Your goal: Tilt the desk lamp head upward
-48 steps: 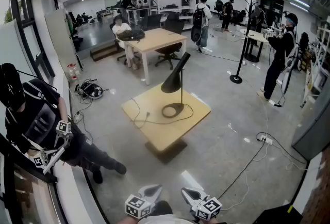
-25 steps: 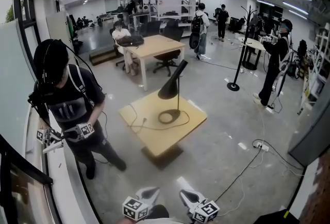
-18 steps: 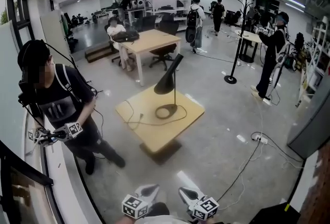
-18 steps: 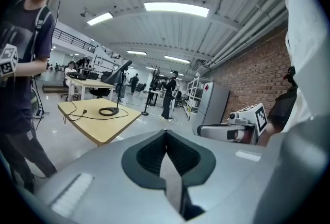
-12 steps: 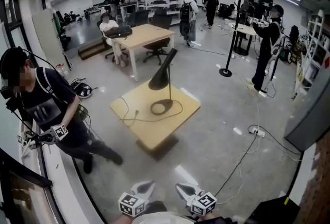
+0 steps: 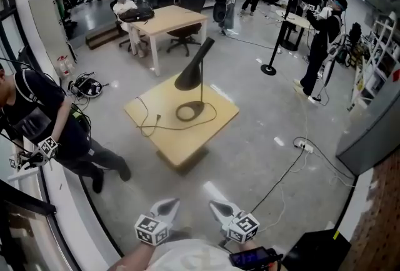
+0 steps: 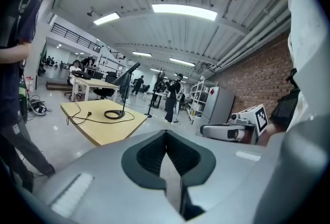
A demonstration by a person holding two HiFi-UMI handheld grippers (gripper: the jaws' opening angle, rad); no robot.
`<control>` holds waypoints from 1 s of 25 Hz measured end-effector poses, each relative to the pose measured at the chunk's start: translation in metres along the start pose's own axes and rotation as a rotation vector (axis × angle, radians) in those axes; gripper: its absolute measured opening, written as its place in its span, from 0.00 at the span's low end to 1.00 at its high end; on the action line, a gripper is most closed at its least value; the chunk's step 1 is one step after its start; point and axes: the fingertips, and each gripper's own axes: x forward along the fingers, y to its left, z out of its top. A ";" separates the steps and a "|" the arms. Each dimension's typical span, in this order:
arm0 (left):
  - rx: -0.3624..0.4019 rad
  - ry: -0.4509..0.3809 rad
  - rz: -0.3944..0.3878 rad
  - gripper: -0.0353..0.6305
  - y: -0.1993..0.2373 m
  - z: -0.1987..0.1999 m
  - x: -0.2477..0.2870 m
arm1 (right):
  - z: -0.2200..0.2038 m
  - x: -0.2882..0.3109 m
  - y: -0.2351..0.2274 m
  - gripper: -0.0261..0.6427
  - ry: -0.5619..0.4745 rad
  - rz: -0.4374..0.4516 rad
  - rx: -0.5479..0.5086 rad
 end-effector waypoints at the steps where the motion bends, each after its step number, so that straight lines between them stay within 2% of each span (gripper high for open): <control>1: -0.003 0.001 0.001 0.06 0.001 0.001 0.002 | 0.000 0.000 -0.003 0.06 0.002 -0.005 0.001; 13: 0.001 -0.038 0.006 0.06 0.051 0.045 0.061 | 0.034 0.036 -0.072 0.06 -0.006 -0.055 -0.008; 25: 0.008 -0.030 -0.053 0.06 0.091 0.081 0.120 | 0.071 0.073 -0.129 0.06 -0.007 -0.130 -0.025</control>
